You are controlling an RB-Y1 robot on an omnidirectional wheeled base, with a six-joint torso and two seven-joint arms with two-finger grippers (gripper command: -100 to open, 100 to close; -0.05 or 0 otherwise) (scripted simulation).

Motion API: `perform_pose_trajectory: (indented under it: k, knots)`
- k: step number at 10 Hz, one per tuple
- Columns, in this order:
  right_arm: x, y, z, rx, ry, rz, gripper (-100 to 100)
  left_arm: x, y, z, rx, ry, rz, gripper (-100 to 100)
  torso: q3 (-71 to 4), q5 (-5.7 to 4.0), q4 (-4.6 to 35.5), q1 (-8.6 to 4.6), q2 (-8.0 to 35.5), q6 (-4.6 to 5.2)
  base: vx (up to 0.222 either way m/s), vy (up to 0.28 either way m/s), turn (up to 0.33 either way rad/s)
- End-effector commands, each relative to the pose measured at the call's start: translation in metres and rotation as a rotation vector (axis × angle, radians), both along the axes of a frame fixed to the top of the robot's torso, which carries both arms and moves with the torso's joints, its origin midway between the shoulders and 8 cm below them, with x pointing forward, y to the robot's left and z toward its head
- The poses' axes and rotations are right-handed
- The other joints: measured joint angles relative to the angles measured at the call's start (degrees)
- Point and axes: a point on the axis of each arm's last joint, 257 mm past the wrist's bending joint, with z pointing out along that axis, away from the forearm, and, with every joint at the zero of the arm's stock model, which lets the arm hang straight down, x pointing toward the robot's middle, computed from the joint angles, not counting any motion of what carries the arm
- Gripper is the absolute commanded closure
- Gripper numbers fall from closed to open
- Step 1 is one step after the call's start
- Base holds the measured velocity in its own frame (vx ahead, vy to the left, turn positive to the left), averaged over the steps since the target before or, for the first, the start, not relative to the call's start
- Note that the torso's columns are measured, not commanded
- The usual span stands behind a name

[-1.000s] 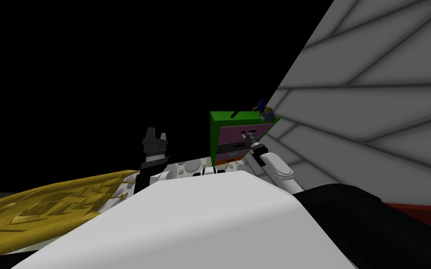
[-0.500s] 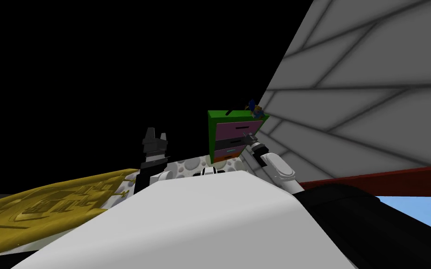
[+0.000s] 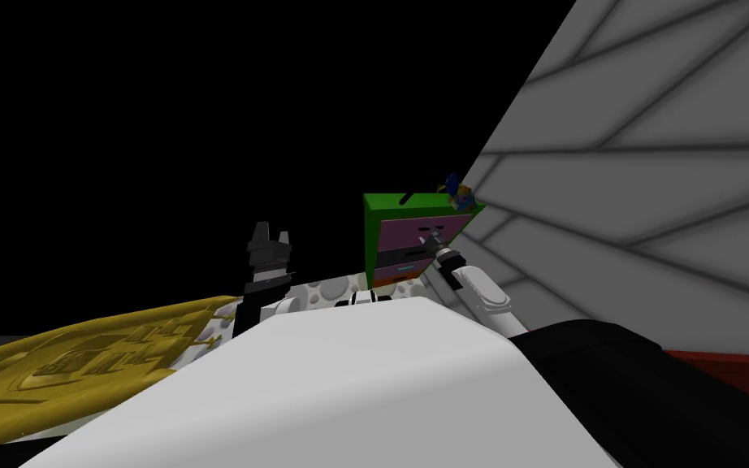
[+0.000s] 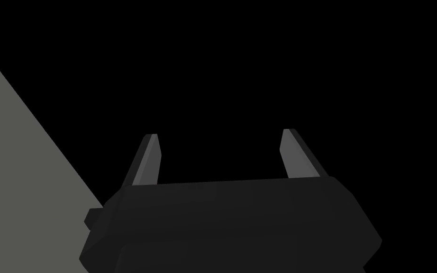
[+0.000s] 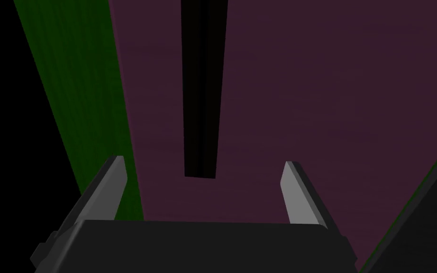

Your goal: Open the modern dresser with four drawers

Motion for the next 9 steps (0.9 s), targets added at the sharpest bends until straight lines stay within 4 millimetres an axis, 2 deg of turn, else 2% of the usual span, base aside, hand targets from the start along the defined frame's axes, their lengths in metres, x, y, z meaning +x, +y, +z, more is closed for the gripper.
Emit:
perform_pose_trajectory:
  k: [1, 2, 6, 9]
  knots:
    - [0.001, -0.003, 0.003, -0.003, 0.000, 0.002, -100, 0.000, 0.000, 0.000, 0.000, 0.000, 0.000, 0, 0.0, 0.01, 0.0, 0.07, -0.1, -0.01, 0.077, 0.024, -0.001]
    - [0.001, -0.003, 0.004, -0.001, 0.000, 0.001, 100, 0.000, 0.000, 0.000, 0.000, 0.000, 0.000, 0, 0.0, 0.00, 0.0, 0.00, 0.0, -0.01, 0.014, 0.004, 0.002]
    - [-0.003, 0.005, 0.009, -0.001, -0.001, 0.027, 100, 0.000, 0.000, 0.000, 0.000, 0.000, 0.000, 0, 0.1, 0.01, 0.1, -0.02, 0.1, 0.06, -0.162, -0.012, -0.062]
    - [-0.007, 0.011, 0.004, 0.000, 0.012, 0.040, 100, 0.000, 0.000, 0.000, 0.000, 0.000, 0.000, 0, -0.2, 0.08, 0.0, 0.13, -0.3, -0.02, -0.133, -0.011, -0.055]
